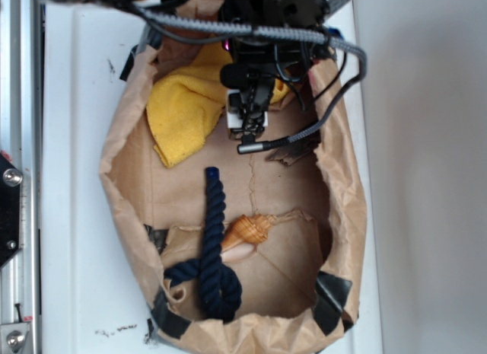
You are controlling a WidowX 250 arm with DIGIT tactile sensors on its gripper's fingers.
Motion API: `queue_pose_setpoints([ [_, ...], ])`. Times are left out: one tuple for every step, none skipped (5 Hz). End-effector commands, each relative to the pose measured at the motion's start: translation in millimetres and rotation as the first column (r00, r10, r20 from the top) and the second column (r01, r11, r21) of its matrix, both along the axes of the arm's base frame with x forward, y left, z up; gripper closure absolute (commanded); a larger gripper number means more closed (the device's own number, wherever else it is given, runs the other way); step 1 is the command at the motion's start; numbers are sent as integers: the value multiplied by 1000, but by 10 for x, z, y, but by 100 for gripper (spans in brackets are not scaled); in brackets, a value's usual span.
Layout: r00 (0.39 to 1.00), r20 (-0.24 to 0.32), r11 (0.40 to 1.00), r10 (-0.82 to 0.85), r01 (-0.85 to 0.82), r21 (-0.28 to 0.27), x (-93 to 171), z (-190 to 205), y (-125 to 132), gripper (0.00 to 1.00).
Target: Grab the yellow cloth.
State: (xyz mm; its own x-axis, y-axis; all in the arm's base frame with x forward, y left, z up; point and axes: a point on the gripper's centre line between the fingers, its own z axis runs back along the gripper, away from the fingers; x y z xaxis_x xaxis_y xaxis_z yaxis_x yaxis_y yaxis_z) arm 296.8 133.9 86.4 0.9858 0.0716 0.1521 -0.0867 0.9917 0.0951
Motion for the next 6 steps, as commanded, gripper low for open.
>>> queue_pose_setpoints([
  [1000,15,997,25,-26,68,160,-136,115,0],
  [999,-32,996,2,1,87,166,-335,4,0],
  [997,-72,996,0,7,89,142,-472,-34,0],
  [998,-69,997,10,-5,72,125,-483,-26,100],
  [999,-43,998,12,-9,65,119,-362,-24,100],
  [1000,-16,998,22,-21,54,82,-228,-4,100],
])
